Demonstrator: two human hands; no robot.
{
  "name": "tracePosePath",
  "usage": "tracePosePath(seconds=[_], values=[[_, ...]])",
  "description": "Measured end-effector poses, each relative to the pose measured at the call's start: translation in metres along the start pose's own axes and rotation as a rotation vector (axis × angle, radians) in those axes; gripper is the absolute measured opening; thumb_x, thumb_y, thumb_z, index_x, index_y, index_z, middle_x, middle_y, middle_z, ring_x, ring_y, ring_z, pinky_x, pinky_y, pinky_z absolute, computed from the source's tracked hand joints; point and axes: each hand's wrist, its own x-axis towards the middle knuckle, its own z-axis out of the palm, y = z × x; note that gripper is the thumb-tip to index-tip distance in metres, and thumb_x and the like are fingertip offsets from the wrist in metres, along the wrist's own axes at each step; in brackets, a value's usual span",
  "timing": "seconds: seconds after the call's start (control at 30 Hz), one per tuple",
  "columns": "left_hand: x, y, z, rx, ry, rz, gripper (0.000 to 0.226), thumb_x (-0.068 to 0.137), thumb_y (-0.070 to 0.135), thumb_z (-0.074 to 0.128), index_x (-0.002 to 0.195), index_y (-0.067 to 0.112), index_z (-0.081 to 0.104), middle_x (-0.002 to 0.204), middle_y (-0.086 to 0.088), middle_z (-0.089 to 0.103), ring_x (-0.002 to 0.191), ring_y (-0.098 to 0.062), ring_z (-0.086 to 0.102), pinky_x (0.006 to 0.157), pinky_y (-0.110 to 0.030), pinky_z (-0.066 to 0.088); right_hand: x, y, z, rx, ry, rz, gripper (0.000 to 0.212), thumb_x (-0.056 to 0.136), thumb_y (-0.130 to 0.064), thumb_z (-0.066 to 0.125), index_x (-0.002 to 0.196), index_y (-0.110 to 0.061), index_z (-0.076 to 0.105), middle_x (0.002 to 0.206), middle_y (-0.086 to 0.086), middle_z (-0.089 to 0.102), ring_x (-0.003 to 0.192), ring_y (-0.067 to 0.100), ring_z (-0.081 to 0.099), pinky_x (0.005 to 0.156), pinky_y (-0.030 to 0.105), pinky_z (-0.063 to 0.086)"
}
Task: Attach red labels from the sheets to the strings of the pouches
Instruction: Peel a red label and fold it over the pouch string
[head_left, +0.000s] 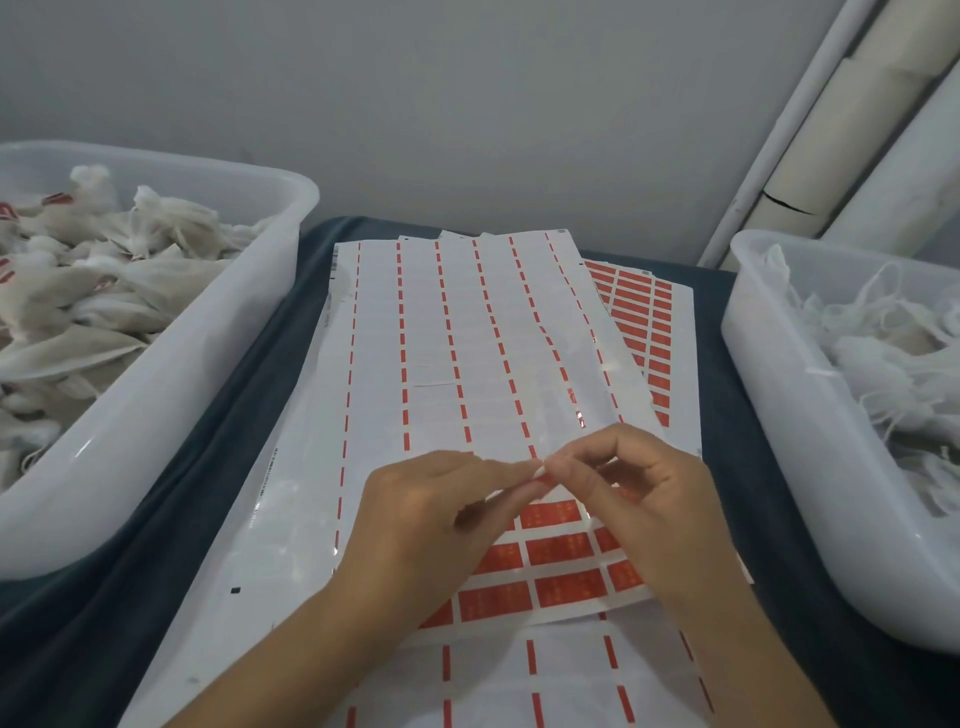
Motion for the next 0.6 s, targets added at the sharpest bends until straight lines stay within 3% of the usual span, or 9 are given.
tracePosePath(seconds=[0.07, 0.1, 0.17, 0.2, 0.33, 0.6], values=[[0.002, 0.006, -0.005, -0.211, 0.026, -0.217, 0.018, 0.072, 0.056, 0.059, 0.084, 0.045, 0.066, 0.065, 0.038, 0.057, 0.05, 0.004, 0.053, 0.053, 0.001, 0.042, -0.001, -0.002, -0.003, 0.13, 0.11, 0.062, 0.023, 0.062, -0.054, 0.058, 0.079, -0.039, 0.062, 0.084, -0.034, 0.064, 0.087, -0.005, 0.062, 0.066, 0.008, 0.05], [0.004, 0.009, -0.006, -0.34, 0.049, -0.361, 0.013, 0.064, 0.061, 0.055, 0.071, 0.055, 0.063, 0.062, 0.04, 0.058, 0.058, 0.003, 0.057, 0.055, -0.001, 0.043, 0.0, -0.002, -0.004, 0.196, 0.146, 0.099, 0.028, 0.06, -0.055, 0.058, 0.083, -0.039, 0.062, 0.086, -0.032, 0.065, 0.087, -0.002, 0.064, 0.067, 0.014, 0.053], [0.007, 0.013, -0.007, -0.525, 0.134, -0.558, 0.007, 0.056, 0.059, 0.055, 0.055, 0.058, 0.062, 0.063, 0.034, 0.063, 0.069, 0.007, 0.06, 0.055, 0.001, 0.041, -0.001, -0.004, -0.003, 0.276, 0.145, 0.137, 0.035, 0.056, -0.056, 0.06, 0.085, -0.036, 0.061, 0.088, -0.028, 0.066, 0.087, 0.0, 0.065, 0.07, 0.021, 0.054], [0.009, 0.014, -0.007, -0.575, 0.159, -0.608, 0.007, 0.054, 0.057, 0.056, 0.054, 0.058, 0.063, 0.062, 0.03, 0.064, 0.07, 0.01, 0.06, 0.055, 0.002, 0.04, -0.002, -0.006, 0.0, 0.29, 0.115, 0.135, 0.037, 0.054, -0.055, 0.06, 0.084, -0.033, 0.06, 0.088, -0.027, 0.066, 0.087, -0.001, 0.065, 0.07, 0.017, 0.054], [0.011, 0.014, -0.009, -0.643, 0.188, -0.62, 0.015, 0.046, 0.06, 0.054, 0.055, 0.055, 0.065, 0.05, 0.023, 0.061, 0.063, 0.01, 0.059, 0.054, 0.002, 0.04, -0.006, -0.009, 0.015, 0.334, 0.014, 0.116, 0.028, 0.06, -0.042, 0.064, 0.081, -0.024, 0.063, 0.088, -0.028, 0.066, 0.088, -0.008, 0.062, 0.062, -0.001, 0.043], [0.008, 0.014, -0.006, -0.674, 0.159, -0.586, 0.016, 0.047, 0.059, 0.055, 0.057, 0.053, 0.066, 0.048, 0.021, 0.059, 0.058, 0.007, 0.059, 0.055, -0.002, 0.043, -0.006, -0.004, 0.016, 0.4, 0.017, 0.139, 0.025, 0.061, -0.039, 0.064, 0.081, -0.024, 0.066, 0.081, -0.018, 0.071, 0.074, 0.004, 0.069, 0.06, 0.003, 0.046]])
